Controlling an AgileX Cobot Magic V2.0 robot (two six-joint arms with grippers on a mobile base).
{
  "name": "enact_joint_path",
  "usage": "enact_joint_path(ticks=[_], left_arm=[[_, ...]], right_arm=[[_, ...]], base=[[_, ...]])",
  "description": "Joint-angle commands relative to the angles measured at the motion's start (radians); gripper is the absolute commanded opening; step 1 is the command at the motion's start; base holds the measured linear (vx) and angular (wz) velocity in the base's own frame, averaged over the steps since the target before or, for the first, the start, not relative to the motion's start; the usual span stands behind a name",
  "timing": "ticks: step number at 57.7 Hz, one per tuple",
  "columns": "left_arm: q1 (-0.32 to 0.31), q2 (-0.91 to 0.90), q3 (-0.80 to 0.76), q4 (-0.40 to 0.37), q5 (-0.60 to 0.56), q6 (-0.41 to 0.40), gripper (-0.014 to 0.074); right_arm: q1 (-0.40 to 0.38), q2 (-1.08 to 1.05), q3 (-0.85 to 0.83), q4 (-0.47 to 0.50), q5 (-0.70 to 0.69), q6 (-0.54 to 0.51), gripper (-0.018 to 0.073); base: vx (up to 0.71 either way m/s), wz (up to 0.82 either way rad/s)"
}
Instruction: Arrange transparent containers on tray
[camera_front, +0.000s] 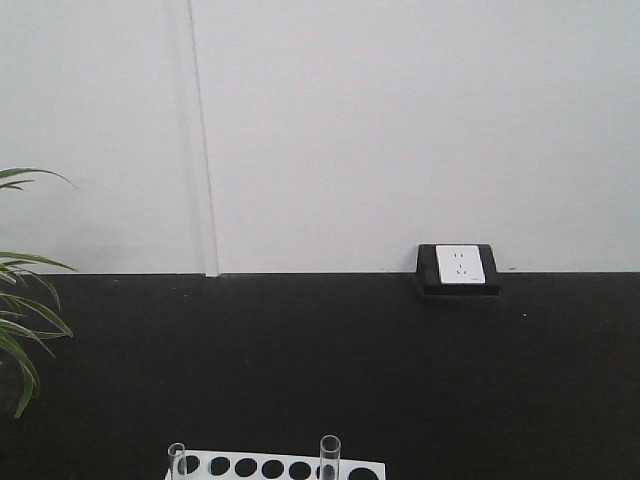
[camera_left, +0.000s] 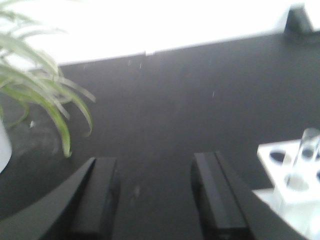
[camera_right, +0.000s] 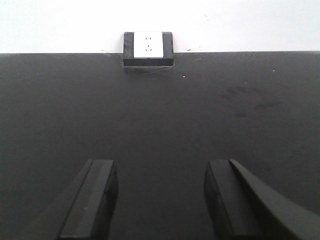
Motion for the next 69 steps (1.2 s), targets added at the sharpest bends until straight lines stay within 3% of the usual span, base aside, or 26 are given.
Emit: enact_joint_path(ticks=[1, 7, 18, 29, 40, 52, 69], left_arm=[[-0.001, 0.047, -0.029, 0.003, -0.143, -0.045, 0.0489], [-0.030, 0.102, -0.029, 0.032, -0.170, -0.043, 0.0489], [-0.157, 0.210, -0.029, 0.188, -0.315, -0.050, 0.0489], [-0.251, 0.363, -0.029, 0.192, -0.433, -0.097, 0.0489], [-0.267, 0.528, -0.029, 0.172, -0.651, -0.096, 0.0491], [-0.267, 0.659, -0.038, 0.100, -0.791, -0.094, 0.0499], [-0.267, 0.784, -0.144, 0.097, -0.822, -0.095, 0.0499]], right_arm=[[-0.004, 0.005, -0.034, 0.000, -0.080, -0.003, 0.0473], [-0.004, 0.005, -0.034, 0.000, -0.080, -0.003, 0.0473], [-0.004, 0.005, -0.032, 0.000, -0.076, -0.003, 0.0473], [-0.004, 0.005, -0.032, 0.000, -0.069, -0.003, 0.0473], [-0.004, 0.005, -0.032, 0.000, -0.050, -0.003, 0.0473], [-0.004, 0.005, -0.032, 0.000, -0.042, -0.003, 0.0473], [-0.004, 0.005, -0.032, 0.000, -0.029, -0.003, 0.0473]], base=[[0.00, 0.00], [0.00, 0.00], [0.00, 0.00], [0.00, 0.00], [0.00, 0.00], [0.00, 0.00], [0.00, 0.00]])
